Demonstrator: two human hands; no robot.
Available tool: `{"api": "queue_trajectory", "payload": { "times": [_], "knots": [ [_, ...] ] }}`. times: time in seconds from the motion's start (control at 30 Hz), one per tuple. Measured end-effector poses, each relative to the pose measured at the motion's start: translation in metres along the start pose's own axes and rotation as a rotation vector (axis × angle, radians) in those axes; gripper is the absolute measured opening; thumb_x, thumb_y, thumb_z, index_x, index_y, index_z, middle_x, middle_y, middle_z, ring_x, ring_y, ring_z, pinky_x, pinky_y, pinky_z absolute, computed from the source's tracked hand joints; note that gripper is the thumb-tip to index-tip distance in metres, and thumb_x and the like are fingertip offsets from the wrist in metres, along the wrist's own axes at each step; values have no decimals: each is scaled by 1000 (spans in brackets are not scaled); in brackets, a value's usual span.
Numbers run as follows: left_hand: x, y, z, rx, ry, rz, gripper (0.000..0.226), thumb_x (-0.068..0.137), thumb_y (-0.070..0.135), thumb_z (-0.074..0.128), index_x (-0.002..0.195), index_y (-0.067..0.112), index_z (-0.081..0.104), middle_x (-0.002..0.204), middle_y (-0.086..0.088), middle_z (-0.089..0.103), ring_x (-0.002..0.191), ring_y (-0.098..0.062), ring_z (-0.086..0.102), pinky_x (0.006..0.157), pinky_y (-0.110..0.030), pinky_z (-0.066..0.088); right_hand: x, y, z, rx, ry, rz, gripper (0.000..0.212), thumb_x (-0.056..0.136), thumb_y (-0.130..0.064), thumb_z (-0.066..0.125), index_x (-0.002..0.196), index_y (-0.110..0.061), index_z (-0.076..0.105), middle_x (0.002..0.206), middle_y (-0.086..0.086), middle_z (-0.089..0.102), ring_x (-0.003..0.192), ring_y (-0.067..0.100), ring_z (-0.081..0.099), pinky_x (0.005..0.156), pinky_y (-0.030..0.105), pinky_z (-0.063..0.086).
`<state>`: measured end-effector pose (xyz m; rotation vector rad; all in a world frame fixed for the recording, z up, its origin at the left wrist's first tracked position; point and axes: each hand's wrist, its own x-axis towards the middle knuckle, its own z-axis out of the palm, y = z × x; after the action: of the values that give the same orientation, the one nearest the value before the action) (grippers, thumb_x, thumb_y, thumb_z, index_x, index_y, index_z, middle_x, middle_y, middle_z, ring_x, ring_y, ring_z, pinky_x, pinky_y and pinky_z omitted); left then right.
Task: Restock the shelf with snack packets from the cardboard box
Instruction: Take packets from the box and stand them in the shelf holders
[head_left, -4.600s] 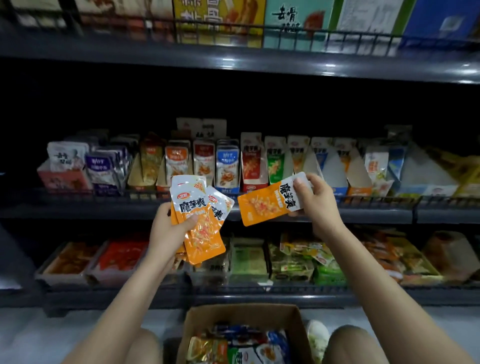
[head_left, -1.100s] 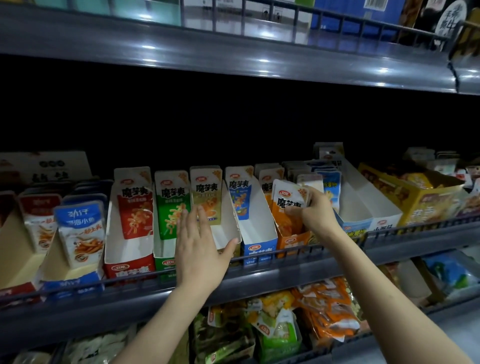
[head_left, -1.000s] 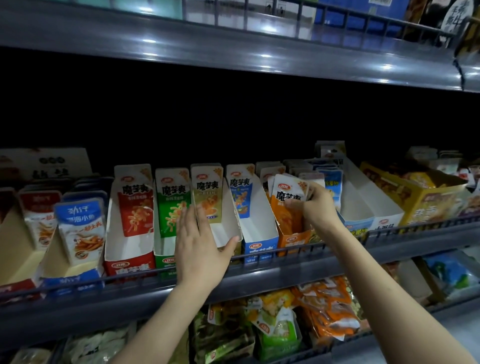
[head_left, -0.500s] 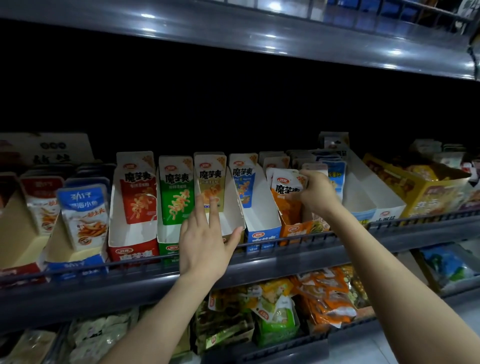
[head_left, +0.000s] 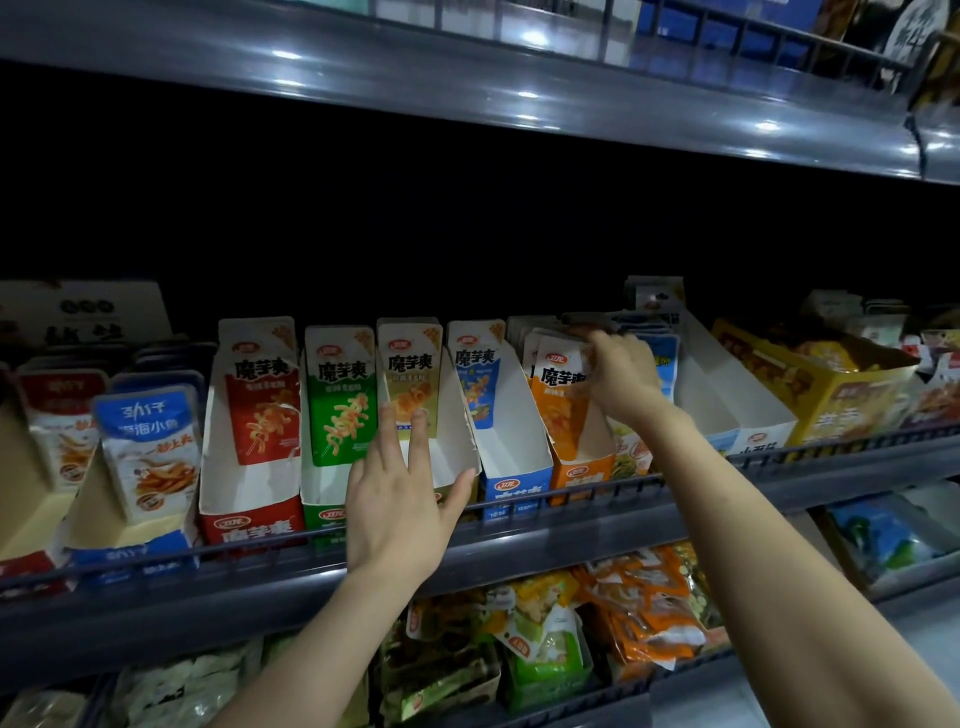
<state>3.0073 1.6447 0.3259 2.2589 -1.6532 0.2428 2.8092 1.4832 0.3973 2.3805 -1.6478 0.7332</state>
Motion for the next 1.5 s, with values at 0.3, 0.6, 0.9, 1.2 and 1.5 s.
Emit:
{"api": "queue_trajectory", "payload": {
  "times": [0.3, 0.6, 0.9, 1.2, 1.5],
  "knots": [
    [0, 0, 0, 3, 8, 18, 82, 90, 64, 14, 135, 7, 51, 140, -26, 44, 112, -35, 60, 82, -38, 53, 0, -5, 12, -87, 112, -21, 50, 83, -34, 71, 127, -15, 56, 122, 14, 60, 120, 35, 46, 100, 42, 27],
    [1, -1, 3, -3, 2, 33, 80, 89, 63, 18, 135, 6, 51, 138, -27, 46, 109, -36, 61, 81, -38, 53, -10, -3, 18, -130, 223, 6, 51, 68, -36, 83, 111, -14, 67, 108, 18, 61, 107, 40, 51, 89, 49, 36],
    [-8, 0, -20, -97, 12, 46, 80, 92, 63, 18, 152, 13, -3, 159, -17, -4, 146, -29, 10, 117, -37, 13, -78, -11, -6, -22, 403, 0, 49, 74, -33, 75, 119, -19, 63, 104, 12, 65, 97, 37, 59, 80, 47, 41],
    [-149, -75, -44, -294, 214, 17, 57, 90, 43, 37, 128, 4, 55, 123, -16, 61, 112, -33, 59, 93, -45, 47, -220, -91, -29, 256, 195, -37, 29, 82, -30, 72, 108, -19, 64, 101, 2, 65, 94, 27, 60, 77, 37, 38],
    [-337, -220, 18, -200, -63, -339, 35, 91, 24, 57, 117, 1, 61, 110, -18, 65, 100, -37, 60, 82, -45, 50, -373, -175, 48, 575, -387, -67, 22, 85, -25, 69, 103, -13, 69, 101, 3, 68, 95, 21, 61, 81, 32, 47]
  ]
}}
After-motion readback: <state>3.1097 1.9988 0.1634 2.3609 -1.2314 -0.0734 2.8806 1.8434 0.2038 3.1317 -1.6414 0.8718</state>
